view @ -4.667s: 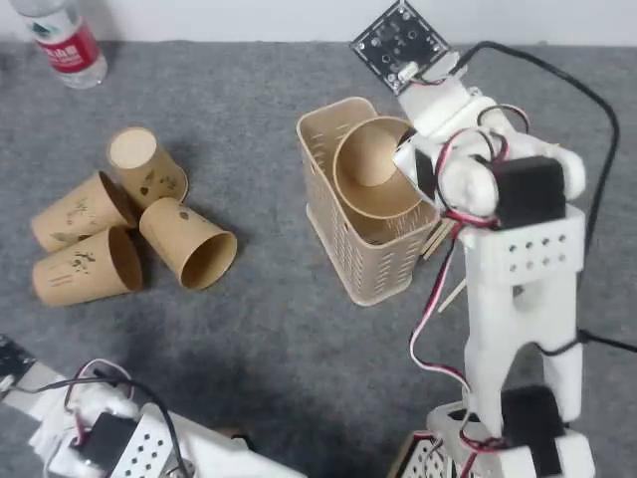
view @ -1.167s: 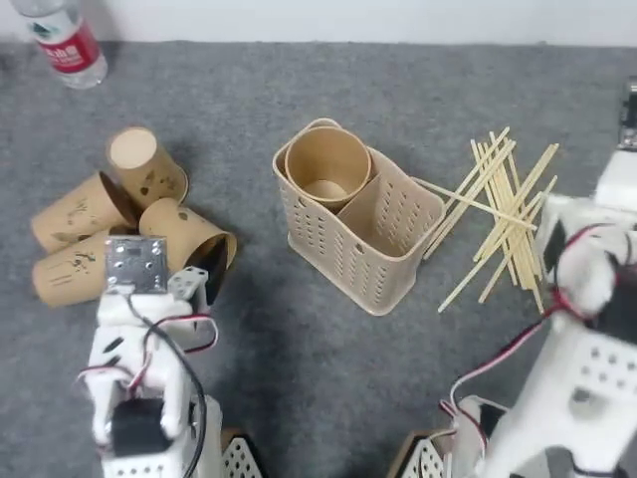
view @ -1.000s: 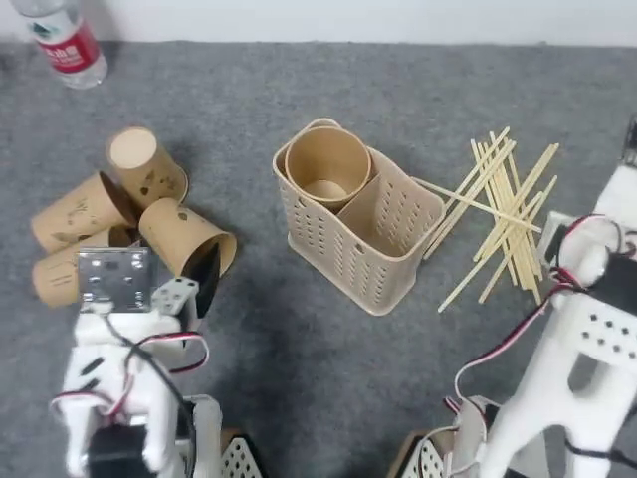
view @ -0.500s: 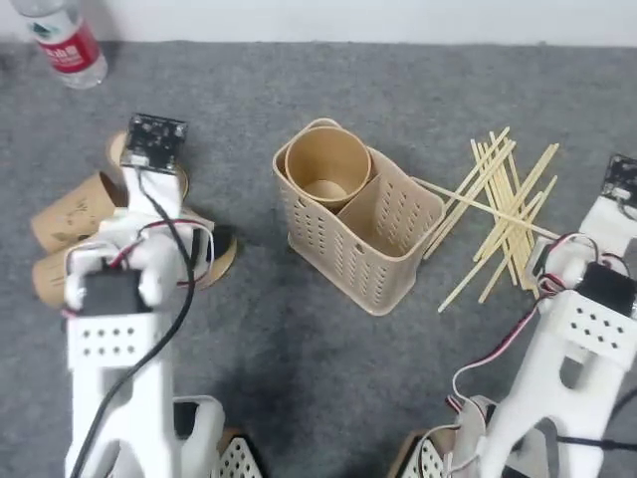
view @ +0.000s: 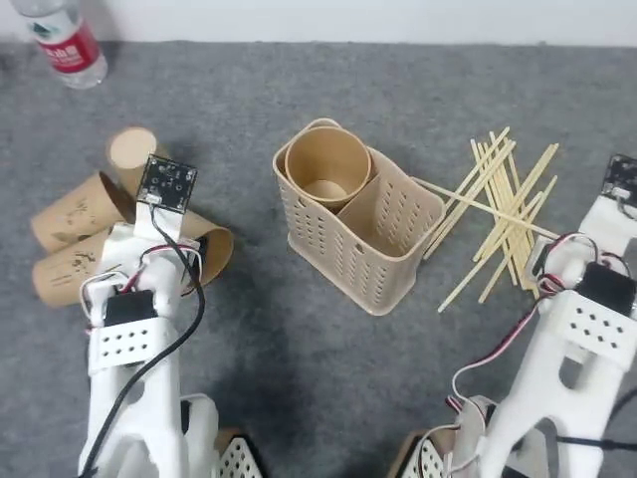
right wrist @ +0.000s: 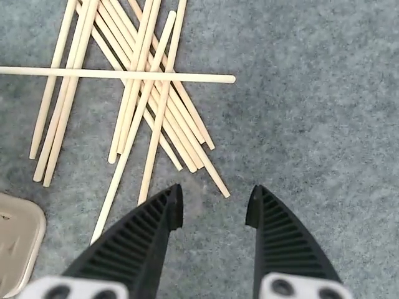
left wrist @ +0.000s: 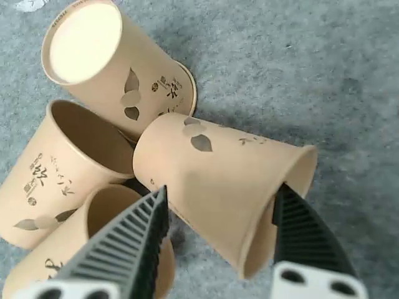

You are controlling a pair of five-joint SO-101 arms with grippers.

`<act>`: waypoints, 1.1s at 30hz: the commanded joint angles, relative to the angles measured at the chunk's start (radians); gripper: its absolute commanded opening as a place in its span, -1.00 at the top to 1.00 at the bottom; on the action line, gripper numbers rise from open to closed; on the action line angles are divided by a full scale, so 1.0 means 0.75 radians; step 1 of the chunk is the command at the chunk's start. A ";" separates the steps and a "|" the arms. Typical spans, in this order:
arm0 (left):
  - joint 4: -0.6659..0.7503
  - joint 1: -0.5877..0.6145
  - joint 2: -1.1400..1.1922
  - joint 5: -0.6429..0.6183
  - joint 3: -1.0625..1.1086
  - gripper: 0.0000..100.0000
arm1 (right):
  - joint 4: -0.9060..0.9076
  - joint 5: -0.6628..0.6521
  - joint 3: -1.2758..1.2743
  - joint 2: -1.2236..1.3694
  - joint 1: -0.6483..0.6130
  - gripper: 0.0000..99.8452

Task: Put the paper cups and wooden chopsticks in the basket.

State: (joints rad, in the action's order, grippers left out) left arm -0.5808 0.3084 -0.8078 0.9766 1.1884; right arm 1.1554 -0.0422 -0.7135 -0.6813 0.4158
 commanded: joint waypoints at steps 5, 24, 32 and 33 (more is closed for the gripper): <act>0.051 -0.055 0.004 0.020 0.005 0.49 | -0.024 0.010 0.006 0.003 -0.011 0.64; 0.775 0.018 0.006 0.061 0.373 0.69 | -0.013 0.010 0.004 0.003 -0.011 0.64; 0.939 0.004 0.006 0.223 0.562 0.88 | -0.013 0.010 0.004 0.003 -0.011 0.64; 0.941 -0.002 0.006 0.223 0.560 0.91 | -0.013 0.010 0.004 0.003 -0.011 0.64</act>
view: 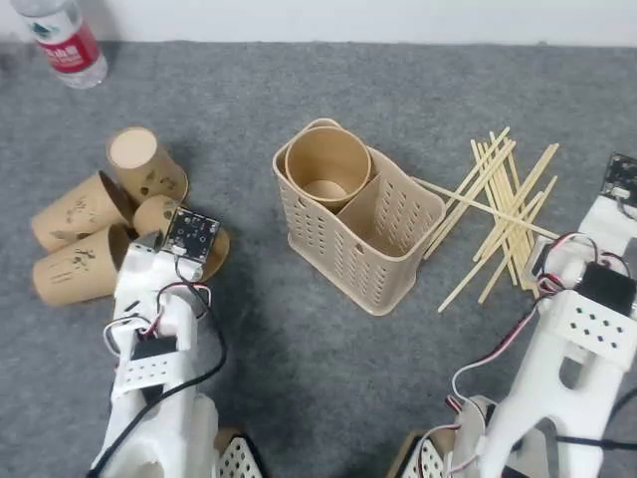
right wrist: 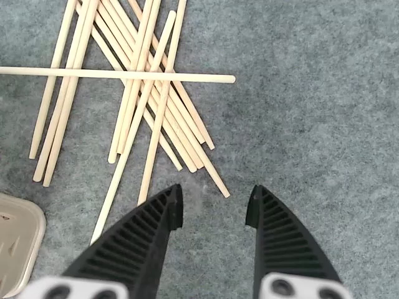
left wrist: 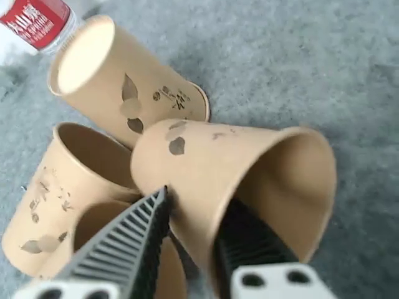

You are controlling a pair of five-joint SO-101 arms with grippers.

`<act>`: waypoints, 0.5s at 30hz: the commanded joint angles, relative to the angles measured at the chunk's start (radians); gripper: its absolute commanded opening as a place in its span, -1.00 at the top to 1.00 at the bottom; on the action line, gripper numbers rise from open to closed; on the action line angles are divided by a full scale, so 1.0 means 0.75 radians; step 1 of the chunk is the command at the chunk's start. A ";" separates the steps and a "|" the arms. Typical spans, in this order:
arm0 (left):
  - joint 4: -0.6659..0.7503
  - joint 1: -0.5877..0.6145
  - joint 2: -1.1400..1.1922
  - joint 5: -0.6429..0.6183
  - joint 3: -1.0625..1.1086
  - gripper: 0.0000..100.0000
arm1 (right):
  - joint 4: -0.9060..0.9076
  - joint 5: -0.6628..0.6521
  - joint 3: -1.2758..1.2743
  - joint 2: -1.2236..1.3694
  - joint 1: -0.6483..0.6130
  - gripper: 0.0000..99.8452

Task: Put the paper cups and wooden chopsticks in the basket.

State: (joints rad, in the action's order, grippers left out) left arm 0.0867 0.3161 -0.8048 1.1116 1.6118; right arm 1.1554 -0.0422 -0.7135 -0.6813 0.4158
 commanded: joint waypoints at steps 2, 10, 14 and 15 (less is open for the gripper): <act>0.053 -0.016 0.000 0.043 -0.005 0.97 | -0.013 0.010 0.004 0.003 -0.011 0.64; -0.074 -0.033 -0.014 -0.315 -0.300 0.98 | -0.013 0.010 0.002 0.005 -0.011 0.64; -0.745 -0.016 -0.012 -0.618 -0.762 0.98 | -0.013 0.010 0.002 0.005 -0.011 0.64; -0.935 -0.049 -0.008 -0.675 -0.903 0.98 | -0.015 0.010 0.002 0.005 -0.011 0.64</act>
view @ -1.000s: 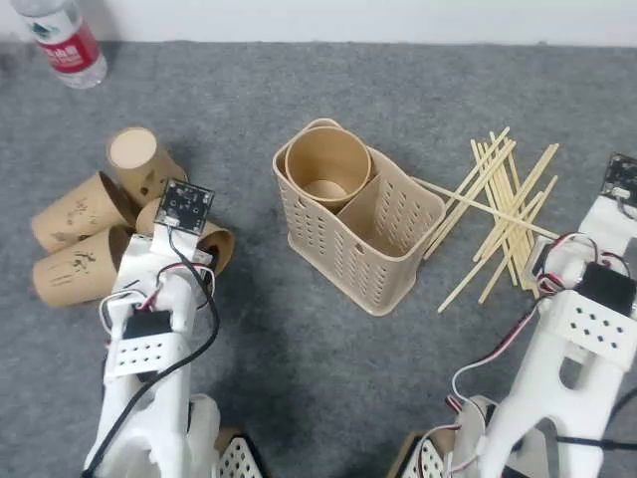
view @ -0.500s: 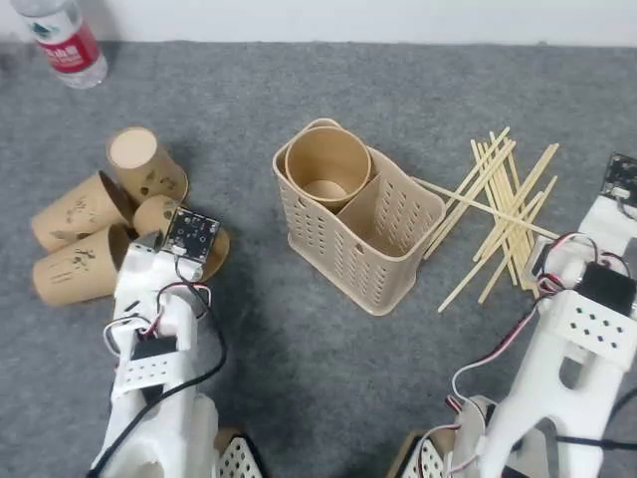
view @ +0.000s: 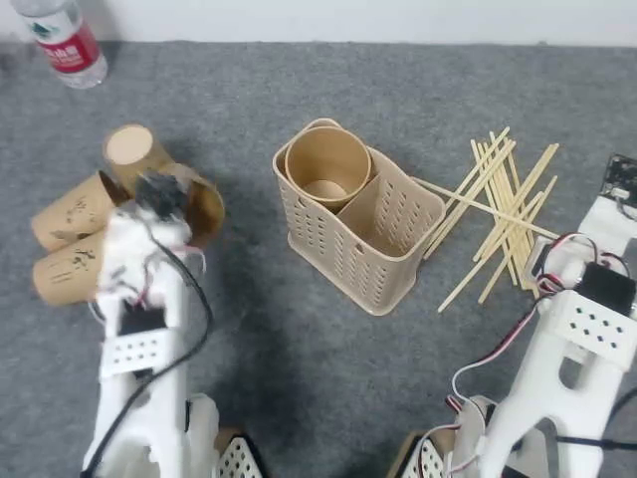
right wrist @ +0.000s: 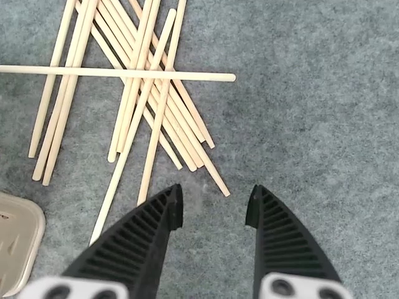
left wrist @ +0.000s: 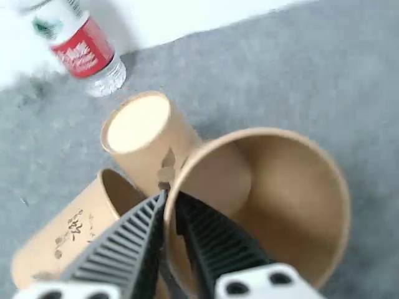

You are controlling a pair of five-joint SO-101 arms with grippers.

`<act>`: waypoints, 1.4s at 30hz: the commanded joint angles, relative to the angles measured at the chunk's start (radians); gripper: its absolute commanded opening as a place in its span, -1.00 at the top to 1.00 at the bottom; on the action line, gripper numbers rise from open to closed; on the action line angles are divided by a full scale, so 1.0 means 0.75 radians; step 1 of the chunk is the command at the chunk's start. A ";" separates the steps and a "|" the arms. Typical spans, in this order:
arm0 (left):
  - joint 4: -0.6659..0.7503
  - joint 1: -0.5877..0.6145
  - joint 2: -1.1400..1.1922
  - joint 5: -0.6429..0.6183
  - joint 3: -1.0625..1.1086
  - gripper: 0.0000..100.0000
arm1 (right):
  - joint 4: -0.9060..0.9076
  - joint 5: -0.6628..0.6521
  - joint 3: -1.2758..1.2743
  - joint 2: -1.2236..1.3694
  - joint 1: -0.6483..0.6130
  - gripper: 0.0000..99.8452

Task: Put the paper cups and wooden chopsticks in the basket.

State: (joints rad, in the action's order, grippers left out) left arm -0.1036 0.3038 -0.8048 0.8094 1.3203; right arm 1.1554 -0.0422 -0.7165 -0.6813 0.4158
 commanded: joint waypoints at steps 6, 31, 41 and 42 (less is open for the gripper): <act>-1.438 -0.372 0.002 -0.503 -1.312 0.98 | -0.013 0.004 0.006 0.005 -0.005 0.64; -2.085 -0.818 0.966 -1.062 -2.972 0.98 | -0.101 -0.031 -0.117 -0.007 0.060 0.64; -1.917 -0.818 1.013 -1.056 -2.792 0.98 | -0.101 -0.029 -0.117 -0.007 0.056 0.64; -1.890 -0.818 1.011 -1.056 -2.757 0.98 | -0.101 -0.029 -0.117 -0.007 0.056 0.64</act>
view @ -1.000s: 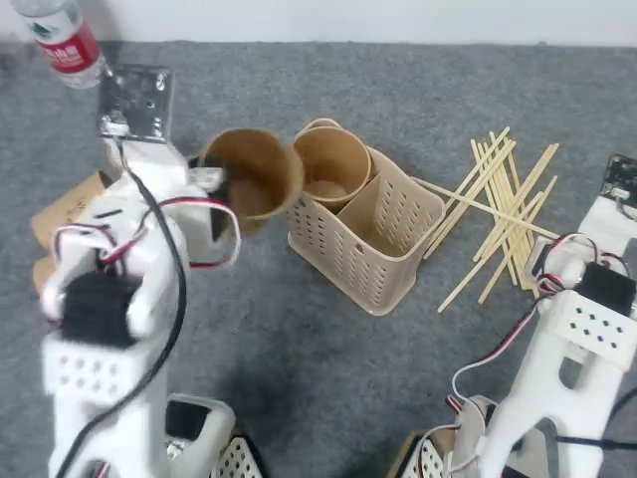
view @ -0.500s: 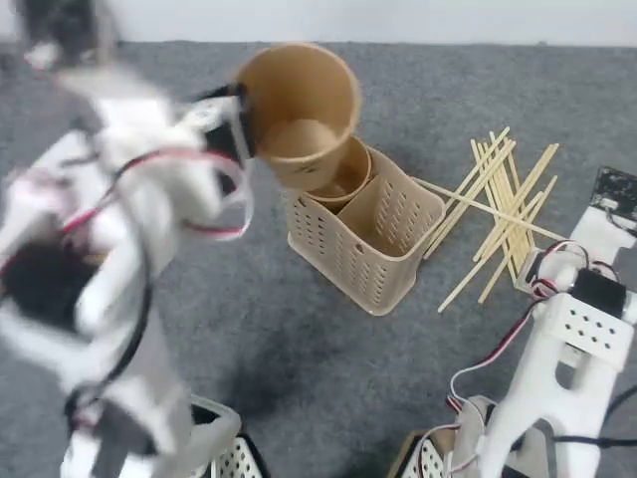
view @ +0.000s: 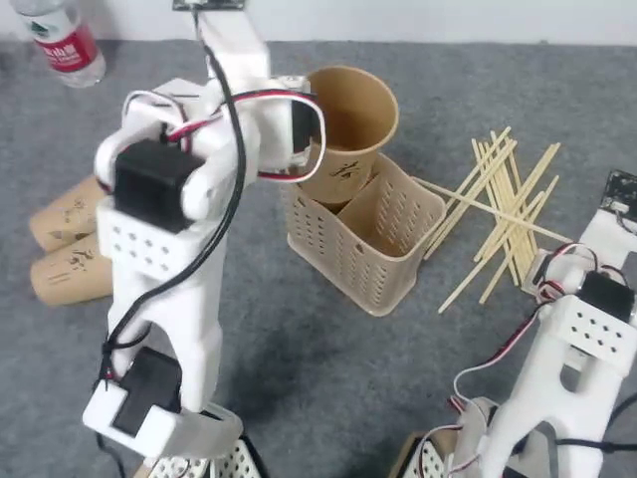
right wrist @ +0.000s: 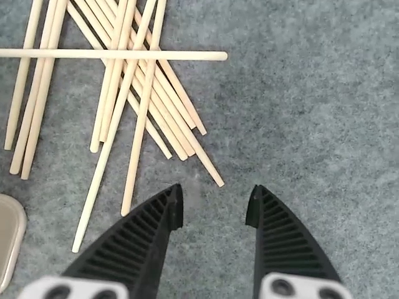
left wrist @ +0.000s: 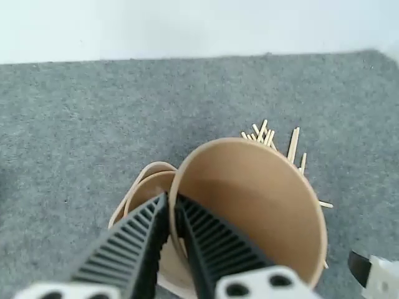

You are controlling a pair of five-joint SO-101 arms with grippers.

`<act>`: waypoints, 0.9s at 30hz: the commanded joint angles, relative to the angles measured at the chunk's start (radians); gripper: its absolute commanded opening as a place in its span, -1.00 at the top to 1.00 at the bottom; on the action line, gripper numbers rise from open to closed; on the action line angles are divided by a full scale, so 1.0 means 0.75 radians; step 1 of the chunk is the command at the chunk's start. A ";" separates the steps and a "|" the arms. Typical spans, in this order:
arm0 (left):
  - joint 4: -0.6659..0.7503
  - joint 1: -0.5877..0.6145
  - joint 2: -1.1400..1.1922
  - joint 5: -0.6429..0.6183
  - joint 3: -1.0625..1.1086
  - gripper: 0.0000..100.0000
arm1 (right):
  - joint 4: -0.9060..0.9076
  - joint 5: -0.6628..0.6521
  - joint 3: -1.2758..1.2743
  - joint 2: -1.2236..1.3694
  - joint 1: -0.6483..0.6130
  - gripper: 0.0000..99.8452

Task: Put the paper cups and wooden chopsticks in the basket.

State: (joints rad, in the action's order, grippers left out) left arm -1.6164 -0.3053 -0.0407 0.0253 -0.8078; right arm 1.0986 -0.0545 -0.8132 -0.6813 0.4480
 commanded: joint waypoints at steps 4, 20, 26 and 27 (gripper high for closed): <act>0.225 0.029 -0.006 0.037 0.214 0.98 | -0.026 -0.014 0.008 -0.001 0.015 0.64; 0.333 0.172 -0.016 0.090 0.768 0.42 | -0.028 -0.012 0.012 0.003 0.009 0.64; 0.331 0.170 -0.002 0.100 0.793 0.40 | -0.028 -0.012 0.010 0.003 0.009 0.64; 0.340 0.170 -0.002 0.100 0.807 0.40 | -0.028 -0.012 0.010 0.003 0.009 0.64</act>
State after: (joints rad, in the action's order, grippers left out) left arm -1.3863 -0.1811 -0.0391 0.0913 -0.2094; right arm 1.0986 -0.0545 -0.8132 -0.6813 0.4480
